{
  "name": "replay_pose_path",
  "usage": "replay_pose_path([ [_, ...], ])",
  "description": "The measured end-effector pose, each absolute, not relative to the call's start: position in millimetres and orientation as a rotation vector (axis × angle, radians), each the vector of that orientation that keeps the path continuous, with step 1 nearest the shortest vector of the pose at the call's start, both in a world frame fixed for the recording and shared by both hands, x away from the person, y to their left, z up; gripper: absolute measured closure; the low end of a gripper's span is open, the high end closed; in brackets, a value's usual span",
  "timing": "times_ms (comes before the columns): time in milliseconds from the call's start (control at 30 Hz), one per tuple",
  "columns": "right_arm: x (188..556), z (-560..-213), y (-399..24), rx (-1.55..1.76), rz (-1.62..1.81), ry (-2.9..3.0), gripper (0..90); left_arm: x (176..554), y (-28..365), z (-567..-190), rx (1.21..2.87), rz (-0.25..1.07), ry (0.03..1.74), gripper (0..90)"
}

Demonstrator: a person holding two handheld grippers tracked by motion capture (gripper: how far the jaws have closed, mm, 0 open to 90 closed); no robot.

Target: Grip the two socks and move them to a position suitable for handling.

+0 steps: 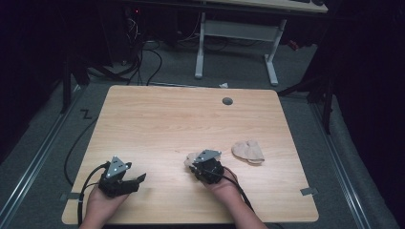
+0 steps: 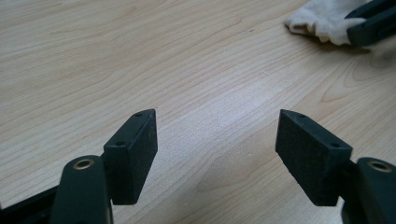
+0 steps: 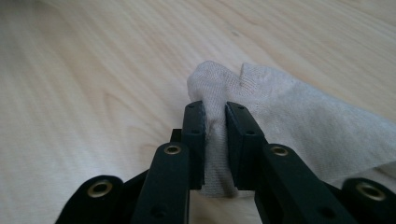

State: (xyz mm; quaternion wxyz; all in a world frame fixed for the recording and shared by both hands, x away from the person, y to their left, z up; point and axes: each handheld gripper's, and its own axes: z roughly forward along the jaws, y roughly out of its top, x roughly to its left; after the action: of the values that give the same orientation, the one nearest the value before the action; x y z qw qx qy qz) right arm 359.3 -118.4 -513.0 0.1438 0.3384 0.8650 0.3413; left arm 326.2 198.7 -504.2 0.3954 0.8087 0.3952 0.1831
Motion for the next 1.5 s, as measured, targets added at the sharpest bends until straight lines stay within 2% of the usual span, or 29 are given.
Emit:
replay_pose_path([
  [100, 354.7, -513.5, -112.0, 0.947, 1.012, 2.529, 75.6, 326.3, 198.2, -504.3, 2.052, 0.464, 0.998, 30.0],
  [133, 352.8, -513.5, -109.1, 0.937, 1.021, 2.539, 73.2, 326.8, 198.1, -504.5, 2.052, 0.463, 0.998, 30.0],
  [167, 348.6, -509.2, -104.0, 0.909, 1.046, 2.540, 67.0, 327.0, 198.2, -504.6, 2.053, 0.463, 0.998, 30.0],
  [200, 348.6, -509.2, -104.0, 0.909, 1.046, 2.540, 67.0, 327.3, 198.3, -504.7, 2.053, 0.462, 0.999, 30.0],
  [300, 346.8, -491.8, -112.3, 0.929, 1.128, 2.471, 62.7, 327.3, 198.4, -504.8, 2.054, 0.463, 0.996, 30.0],
  [367, 347.8, -487.2, -117.5, 0.934, 1.148, 2.444, 64.3, 327.3, 198.5, -504.8, 2.054, 0.463, 0.996, 30.0],
  [400, 350.4, -478.9, -131.8, 0.929, 1.170, 2.361, 85.3, 327.4, 198.6, -504.8, 2.052, 0.462, 0.997, 30.0],
  [433, 350.4, -478.9, -131.8, 0.929, 1.170, 2.361, 85.3, 327.4, 198.7, -504.7, 2.052, 0.462, 0.997, 30.0],
  [467, 358.9, -476.2, -142.7, 0.949, 1.135, 2.293, 90.0, 327.7, 198.6, -504.9, 2.058, 0.462, 0.994, 30.2],
  [567, 372.1, -480.5, -150.5, 1.003, 1.091, 2.262, 90.0, 328.0, 198.4, -505.4, 2.061, 0.457, 0.994, 30.3],
  [600, 389.4, -492.5, -157.3, 1.056, 1.024, 2.256, 89.9, 328.0, 197.9, -505.5, 2.060, 0.457, 0.992, 30.3],
  [667, 398.5, -501.4, -159.4, 1.096, 0.987, 2.262, 87.5, 328.0, 197.8, -505.4, 2.062, 0.455, 0.989, 30.4],
  [867, 405.1, -517.3, -155.8, 1.105, 0.905, 2.326, 87.7, 329.1, 197.6, -505.9, 2.059, 0.452, 0.992, 30.5],
  [1267, 362.9, -519.2, -151.5, 1.030, 0.903, 2.464, 85.5, 326.6, 198.7, -501.9, 2.044, 0.456, 0.977, 30.5],
  [1300, 350.7, -518.7, -146.0, 0.990, 0.916, 2.493, 84.5, 327.3, 198.5, -501.9, 2.056, 0.455, 0.969, 30.5],
  [1500, 330.2, -520.2, -125.0, 0.893, 0.957, 2.569, 81.3, 329.1, 195.5, -502.0, 2.061, 0.451, 0.964, 30.5],
])
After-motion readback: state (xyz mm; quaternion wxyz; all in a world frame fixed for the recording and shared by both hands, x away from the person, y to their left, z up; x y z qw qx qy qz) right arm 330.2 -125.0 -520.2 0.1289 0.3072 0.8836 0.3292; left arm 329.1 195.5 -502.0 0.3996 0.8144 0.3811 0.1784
